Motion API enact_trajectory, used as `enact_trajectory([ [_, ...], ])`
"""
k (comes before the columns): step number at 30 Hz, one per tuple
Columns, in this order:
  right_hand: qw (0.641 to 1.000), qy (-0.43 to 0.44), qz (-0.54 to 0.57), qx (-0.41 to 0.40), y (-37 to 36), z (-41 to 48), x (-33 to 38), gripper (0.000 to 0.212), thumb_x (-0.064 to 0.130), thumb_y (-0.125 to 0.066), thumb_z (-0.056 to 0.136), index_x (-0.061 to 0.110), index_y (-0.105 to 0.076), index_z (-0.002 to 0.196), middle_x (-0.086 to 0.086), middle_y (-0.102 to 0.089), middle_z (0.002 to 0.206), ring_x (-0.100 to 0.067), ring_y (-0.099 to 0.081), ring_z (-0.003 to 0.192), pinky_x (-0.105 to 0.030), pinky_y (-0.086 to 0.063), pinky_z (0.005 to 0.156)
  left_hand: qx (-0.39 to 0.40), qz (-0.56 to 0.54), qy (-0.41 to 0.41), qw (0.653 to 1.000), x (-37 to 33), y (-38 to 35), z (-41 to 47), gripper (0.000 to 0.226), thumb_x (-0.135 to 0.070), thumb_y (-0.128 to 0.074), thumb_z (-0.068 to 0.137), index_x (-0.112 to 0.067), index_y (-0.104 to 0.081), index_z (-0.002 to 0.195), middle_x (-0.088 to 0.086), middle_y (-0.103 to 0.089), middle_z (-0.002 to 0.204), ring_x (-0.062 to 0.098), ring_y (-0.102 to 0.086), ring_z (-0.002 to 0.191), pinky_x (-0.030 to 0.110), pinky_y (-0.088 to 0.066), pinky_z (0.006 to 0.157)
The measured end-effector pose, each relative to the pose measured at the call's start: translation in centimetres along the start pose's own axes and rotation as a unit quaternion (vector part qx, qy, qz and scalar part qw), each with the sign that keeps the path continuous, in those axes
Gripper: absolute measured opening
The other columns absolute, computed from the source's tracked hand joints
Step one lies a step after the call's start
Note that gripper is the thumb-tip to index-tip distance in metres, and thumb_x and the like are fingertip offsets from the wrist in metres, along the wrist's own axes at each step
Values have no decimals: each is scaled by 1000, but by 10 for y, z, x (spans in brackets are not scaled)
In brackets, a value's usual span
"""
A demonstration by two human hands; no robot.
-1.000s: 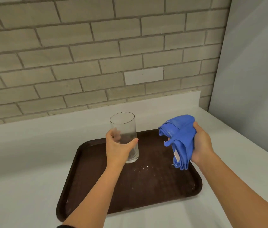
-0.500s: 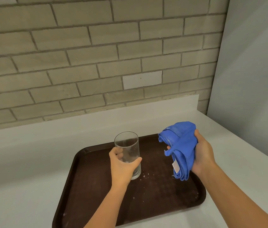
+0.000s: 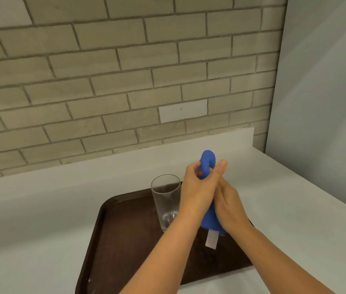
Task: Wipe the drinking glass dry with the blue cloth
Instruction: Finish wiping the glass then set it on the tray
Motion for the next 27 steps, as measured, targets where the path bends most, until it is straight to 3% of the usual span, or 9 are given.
enact_trajectory([
  [3, 991, 71, -98, 52, 0, -7, 0, 43, 44, -31, 88, 40, -38, 130, 16, -41, 137, 6, -36, 127, -17, -30, 106, -32, -26, 23, 999, -4, 11, 13, 35, -33, -67, 78, -13, -61, 107, 2, -68, 100, 13, -64, 87, 22, -50, 71],
  [5, 998, 55, -20, 23, 11, -5, 8, 33, 40, -36, 88, 44, -45, 119, 16, -44, 135, 2, -38, 128, -17, -29, 108, -49, -25, 14, 998, -6, 17, 16, 20, -30, -59, 84, -11, -64, 90, 4, -65, 89, 17, -60, 80, 26, -48, 66],
  [7, 993, 20, 92, -75, 31, 0, 14, 19, 29, -44, 91, 33, -59, 102, 13, -59, 114, -9, -52, 117, -26, -41, 103, -46, -20, 11, 999, -10, 17, 17, 19, -32, -55, 87, -17, -61, 78, 8, -65, 92, 23, -61, 87, 36, -50, 78],
  [9, 981, -54, 140, -123, 49, 11, 12, 19, 25, -52, 88, 25, -55, 107, 10, -57, 110, -14, -53, 114, -36, -44, 101, -21, -15, -1, 1000, -18, 15, 16, 15, -32, -54, 87, -24, -62, 77, 10, -67, 102, 26, -63, 99, 40, -50, 87],
  [12, 967, -146, 208, -21, 59, 22, 6, 45, 28, -59, 84, 21, -45, 126, 5, -59, 115, -13, -56, 111, -32, -48, 90, 43, -1, -36, 998, -35, 10, 16, 12, -29, -56, 86, -22, -66, 84, 8, -69, 105, 22, -62, 97, 31, -48, 80],
  [14, 952, -153, 264, 34, 66, 25, 11, 36, 27, -55, 85, 18, -55, 121, 2, -68, 107, -13, -65, 100, -27, -55, 79, 86, 23, -66, 994, -46, 4, 16, 13, -27, -58, 86, -19, -68, 87, 6, -69, 100, 19, -62, 92, 29, -48, 81],
  [19, 954, -126, 271, 37, 116, 28, 17, 32, 14, -59, 77, 9, -63, 108, -5, -70, 102, -19, -67, 94, -29, -57, 78, 181, 67, -85, 977, -52, -22, 18, 13, -29, -54, 89, -29, -66, 95, -2, -71, 101, 15, -67, 94, 36, -52, 87],
  [24, 971, -162, 175, 26, 175, 28, -3, 15, 2, -61, 77, 16, -64, 82, 4, -72, 73, -8, -69, 68, -20, -56, 58, 260, -16, 2, 966, -17, -70, 33, 21, -22, -52, 91, -20, -60, 111, 11, -65, 121, 29, -62, 112, 52, -47, 97],
  [27, 971, -197, 130, 27, 200, 32, -26, 14, 3, -63, 76, 14, -62, 83, 1, -69, 75, -9, -68, 65, -21, -56, 57, 281, -92, 75, 952, 20, -104, 45, 33, -19, -51, 91, -10, -55, 122, 14, -62, 127, 32, -59, 117, 55, -42, 101],
])
Point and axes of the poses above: each hand's wrist, its own z-axis towards the middle knuckle, its own y-axis out of the back of the hand, x = y × z, the point moved 4 cm from there along z, towards the middle knuckle
